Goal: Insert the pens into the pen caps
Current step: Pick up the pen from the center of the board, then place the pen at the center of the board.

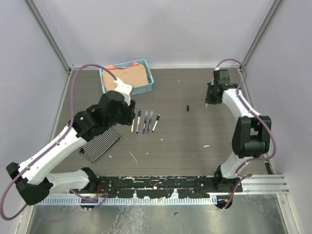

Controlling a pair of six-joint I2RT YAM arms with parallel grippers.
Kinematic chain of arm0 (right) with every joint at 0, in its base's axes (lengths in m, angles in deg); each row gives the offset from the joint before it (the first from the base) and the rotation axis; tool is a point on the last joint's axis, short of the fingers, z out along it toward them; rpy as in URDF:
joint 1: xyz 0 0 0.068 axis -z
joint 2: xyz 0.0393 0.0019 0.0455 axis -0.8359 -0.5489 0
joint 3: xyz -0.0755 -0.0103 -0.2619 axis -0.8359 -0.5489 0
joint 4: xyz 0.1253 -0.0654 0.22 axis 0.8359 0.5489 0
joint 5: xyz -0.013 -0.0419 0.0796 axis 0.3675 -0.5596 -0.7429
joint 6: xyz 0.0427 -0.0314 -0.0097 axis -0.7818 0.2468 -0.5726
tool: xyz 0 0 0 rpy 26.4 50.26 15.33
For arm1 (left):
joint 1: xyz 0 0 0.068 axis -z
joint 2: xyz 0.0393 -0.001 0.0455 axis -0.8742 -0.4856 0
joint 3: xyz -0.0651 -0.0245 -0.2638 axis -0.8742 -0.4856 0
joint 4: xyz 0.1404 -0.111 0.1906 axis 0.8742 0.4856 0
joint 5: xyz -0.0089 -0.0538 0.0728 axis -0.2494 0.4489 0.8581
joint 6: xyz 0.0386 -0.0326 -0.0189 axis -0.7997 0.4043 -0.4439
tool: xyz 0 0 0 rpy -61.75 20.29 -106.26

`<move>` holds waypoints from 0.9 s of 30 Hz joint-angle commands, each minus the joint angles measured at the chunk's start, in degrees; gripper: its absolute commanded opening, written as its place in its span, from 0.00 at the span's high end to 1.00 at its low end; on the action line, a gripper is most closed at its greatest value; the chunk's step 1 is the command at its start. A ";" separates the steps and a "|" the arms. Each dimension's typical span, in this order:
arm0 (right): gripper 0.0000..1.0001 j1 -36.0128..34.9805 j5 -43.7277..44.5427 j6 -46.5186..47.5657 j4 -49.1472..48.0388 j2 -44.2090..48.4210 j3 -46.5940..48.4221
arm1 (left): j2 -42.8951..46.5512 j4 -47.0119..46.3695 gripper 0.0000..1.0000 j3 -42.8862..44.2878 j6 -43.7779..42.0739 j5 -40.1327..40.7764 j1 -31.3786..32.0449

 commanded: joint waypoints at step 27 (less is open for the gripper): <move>0.92 -62.35 2.05 4.71 -4.88 6.03 -19.61 | 14.08 -0.98 0.42 -6.08 -0.04 12.00 -0.40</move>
